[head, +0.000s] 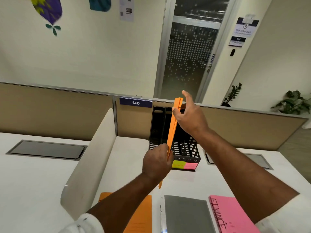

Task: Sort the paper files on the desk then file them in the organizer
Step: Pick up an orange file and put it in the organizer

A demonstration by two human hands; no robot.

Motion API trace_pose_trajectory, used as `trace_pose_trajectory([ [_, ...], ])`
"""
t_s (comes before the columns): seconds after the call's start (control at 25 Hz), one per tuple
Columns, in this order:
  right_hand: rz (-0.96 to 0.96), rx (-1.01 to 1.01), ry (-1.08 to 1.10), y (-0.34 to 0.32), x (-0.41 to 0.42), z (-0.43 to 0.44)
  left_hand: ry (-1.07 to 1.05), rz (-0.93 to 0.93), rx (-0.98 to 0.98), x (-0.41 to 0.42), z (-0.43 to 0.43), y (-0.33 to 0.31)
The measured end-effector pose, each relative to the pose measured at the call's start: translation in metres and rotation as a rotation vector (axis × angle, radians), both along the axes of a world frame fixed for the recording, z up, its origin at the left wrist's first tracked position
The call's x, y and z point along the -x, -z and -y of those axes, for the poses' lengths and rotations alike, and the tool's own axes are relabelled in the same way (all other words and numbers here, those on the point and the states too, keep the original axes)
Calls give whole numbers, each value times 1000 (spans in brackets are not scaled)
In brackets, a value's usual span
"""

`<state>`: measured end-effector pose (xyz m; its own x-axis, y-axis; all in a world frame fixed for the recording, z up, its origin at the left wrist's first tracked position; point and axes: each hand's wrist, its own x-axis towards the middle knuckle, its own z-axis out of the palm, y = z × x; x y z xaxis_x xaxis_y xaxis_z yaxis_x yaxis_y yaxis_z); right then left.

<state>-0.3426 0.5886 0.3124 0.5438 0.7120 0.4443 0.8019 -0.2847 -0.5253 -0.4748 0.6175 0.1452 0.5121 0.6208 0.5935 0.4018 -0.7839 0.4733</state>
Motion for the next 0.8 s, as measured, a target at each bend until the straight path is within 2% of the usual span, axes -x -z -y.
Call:
trace_pose_trajectory([
  [0.16, -8, -43, -58, -4, -26, -20, -9, 23, -46, -32, -25, 2],
  [0.56, -78, -113, -91, 40, -58, -85, -92, -110, 214, -76, -101, 17],
  [0.8, -35, -96, -99, 67, -61, -114, -2, -180, 350, -83, -143, 15],
])
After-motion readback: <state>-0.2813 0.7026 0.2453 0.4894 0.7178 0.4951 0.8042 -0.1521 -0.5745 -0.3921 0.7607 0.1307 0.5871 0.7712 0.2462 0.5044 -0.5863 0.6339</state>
